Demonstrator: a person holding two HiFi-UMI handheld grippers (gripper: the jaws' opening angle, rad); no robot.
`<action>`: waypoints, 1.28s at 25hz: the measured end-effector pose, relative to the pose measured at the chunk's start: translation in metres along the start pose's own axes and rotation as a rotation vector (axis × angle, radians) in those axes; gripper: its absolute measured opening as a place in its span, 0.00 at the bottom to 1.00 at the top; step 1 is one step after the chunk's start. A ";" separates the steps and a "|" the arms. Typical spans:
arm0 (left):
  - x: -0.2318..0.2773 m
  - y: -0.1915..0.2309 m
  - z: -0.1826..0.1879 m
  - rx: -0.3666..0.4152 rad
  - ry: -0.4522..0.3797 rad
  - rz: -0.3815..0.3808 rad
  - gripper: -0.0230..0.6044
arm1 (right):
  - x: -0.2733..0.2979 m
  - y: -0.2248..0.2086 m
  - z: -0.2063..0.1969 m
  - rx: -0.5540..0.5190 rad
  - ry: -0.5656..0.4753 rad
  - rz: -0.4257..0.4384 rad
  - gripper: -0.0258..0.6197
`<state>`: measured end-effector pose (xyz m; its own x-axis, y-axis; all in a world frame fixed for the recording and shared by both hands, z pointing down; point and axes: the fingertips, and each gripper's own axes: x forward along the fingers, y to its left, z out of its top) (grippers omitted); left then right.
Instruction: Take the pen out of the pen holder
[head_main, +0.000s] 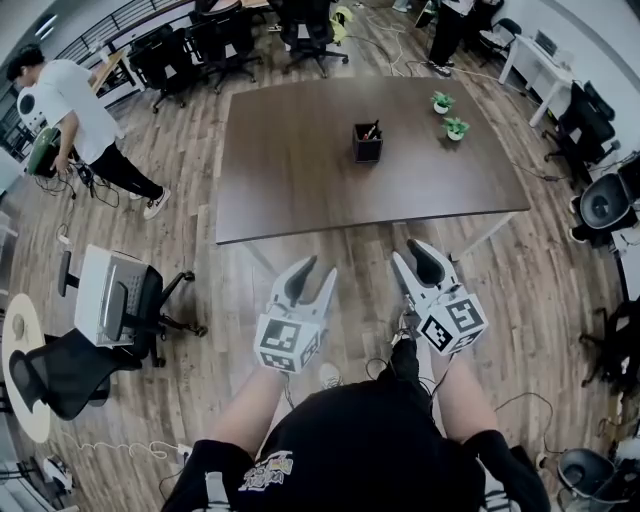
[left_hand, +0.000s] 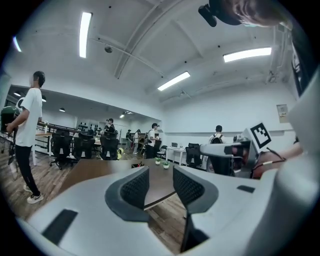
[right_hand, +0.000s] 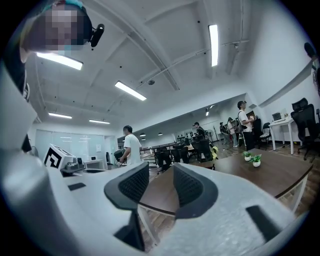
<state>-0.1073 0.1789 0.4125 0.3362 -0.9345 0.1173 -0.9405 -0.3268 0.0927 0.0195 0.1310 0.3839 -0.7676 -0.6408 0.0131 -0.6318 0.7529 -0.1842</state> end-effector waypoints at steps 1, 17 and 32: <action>0.008 0.001 0.001 0.001 0.001 0.007 0.24 | 0.003 -0.008 0.001 0.003 -0.001 0.004 0.29; 0.201 0.016 0.015 0.013 0.030 0.146 0.24 | 0.109 -0.190 0.023 0.018 0.026 0.176 0.33; 0.332 0.026 0.025 -0.004 0.035 0.282 0.24 | 0.170 -0.307 0.033 0.044 0.068 0.306 0.34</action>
<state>-0.0216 -0.1432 0.4290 0.0632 -0.9830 0.1727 -0.9970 -0.0543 0.0557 0.0867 -0.2135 0.4102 -0.9277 -0.3730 0.0161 -0.3664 0.9010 -0.2323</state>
